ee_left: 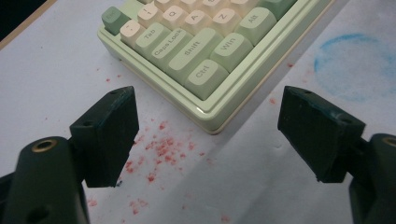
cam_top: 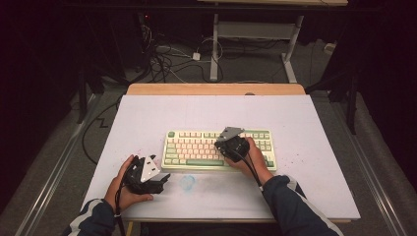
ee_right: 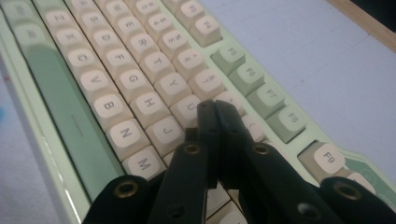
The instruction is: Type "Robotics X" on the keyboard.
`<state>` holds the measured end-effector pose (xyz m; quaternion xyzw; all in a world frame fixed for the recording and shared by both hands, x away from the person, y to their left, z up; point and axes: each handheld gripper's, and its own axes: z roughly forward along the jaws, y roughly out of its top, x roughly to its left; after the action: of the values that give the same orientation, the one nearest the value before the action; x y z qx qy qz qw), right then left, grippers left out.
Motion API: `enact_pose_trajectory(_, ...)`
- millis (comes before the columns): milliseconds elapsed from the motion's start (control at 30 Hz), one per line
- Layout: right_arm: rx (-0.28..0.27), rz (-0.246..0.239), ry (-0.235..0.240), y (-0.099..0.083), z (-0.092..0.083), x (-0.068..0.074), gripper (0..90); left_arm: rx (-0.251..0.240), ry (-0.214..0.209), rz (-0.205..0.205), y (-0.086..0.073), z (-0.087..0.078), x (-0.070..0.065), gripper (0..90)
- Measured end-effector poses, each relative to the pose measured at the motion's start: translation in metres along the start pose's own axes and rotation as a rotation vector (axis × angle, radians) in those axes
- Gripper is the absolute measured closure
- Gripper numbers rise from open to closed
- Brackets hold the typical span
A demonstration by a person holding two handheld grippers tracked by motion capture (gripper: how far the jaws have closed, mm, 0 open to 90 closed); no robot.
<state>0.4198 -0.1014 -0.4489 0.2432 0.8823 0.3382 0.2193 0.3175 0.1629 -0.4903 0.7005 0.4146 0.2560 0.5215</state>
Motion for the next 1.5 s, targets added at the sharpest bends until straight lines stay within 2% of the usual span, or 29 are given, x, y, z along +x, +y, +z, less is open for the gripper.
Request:
enact_pose_trajectory(200, -0.088, 0.028, 0.022, -0.001, -0.018, -0.004, 85.9, -0.005, 0.006, -0.003, 0.001, 0.000, 0.000, 19.3)
enact_pose_trajectory(333, -0.157, 0.041, 0.005, -0.002, -0.037, -0.008, 80.9, -0.005, 0.009, 0.003, 0.001, -0.001, 0.001, 19.3)
enact_pose_trajectory(467, -0.221, 0.043, -0.015, -0.004, -0.056, -0.011, 71.7, -0.009, 0.009, -0.002, 0.001, -0.001, 0.002, 19.3)
enact_pose_trajectory(633, -0.288, 0.040, -0.056, -0.007, -0.077, -0.012, 52.7, -0.009, 0.011, -0.002, 0.002, -0.001, 0.001, 19.3)
enact_pose_trajectory(700, -0.292, 0.024, -0.099, -0.010, -0.083, -0.011, 45.1, -0.011, 0.012, 0.002, 0.002, -0.001, 0.001, 19.3)
enact_pose_trajectory(800, -0.305, -0.004, -0.131, -0.016, -0.092, -0.010, 37.7, -0.016, 0.014, -0.010, 0.002, -0.001, 0.001, 19.3)
enact_pose_trajectory(867, -0.310, 0.002, -0.137, -0.020, -0.097, -0.010, 35.6, -0.017, 0.018, -0.010, 0.003, -0.001, 0.001, 19.3)
enact_pose_trajectory(1000, -0.307, 0.016, -0.186, -0.031, -0.105, -0.010, 26.6, -0.027, 0.017, -0.014, 0.005, -0.003, 0.002, 20.5)
enact_pose_trajectory(1100, -0.309, 0.020, -0.188, -0.042, -0.112, -0.009, 24.1, -0.046, 0.019, -0.021, 0.008, -0.005, 0.002, 22.7)
enact_pose_trajectory(1167, -0.310, 0.018, -0.218, -0.049, -0.117, -0.008, 22.3, -0.054, 0.015, -0.037, 0.010, -0.006, 0.002, 25.2)
enact_pose_trajectory(1233, -0.304, 0.021, -0.243, -0.057, -0.121, -0.007, 20.3, -0.054, 0.015, -0.031, 0.011, -0.007, 0.002, 26.5)
enact_pose_trajectory(1300, -0.308, 0.043, -0.234, -0.065, -0.125, -0.008, 19.8, -0.050, 0.018, -0.029, 0.011, -0.007, 0.002, 29.4)
enact_pose_trajectory(1500, -0.309, 0.059, -0.265, -0.087, -0.137, -0.010, 18.6, -0.043, 0.009, -0.028, 0.012, -0.007, 0.001, 37.6)
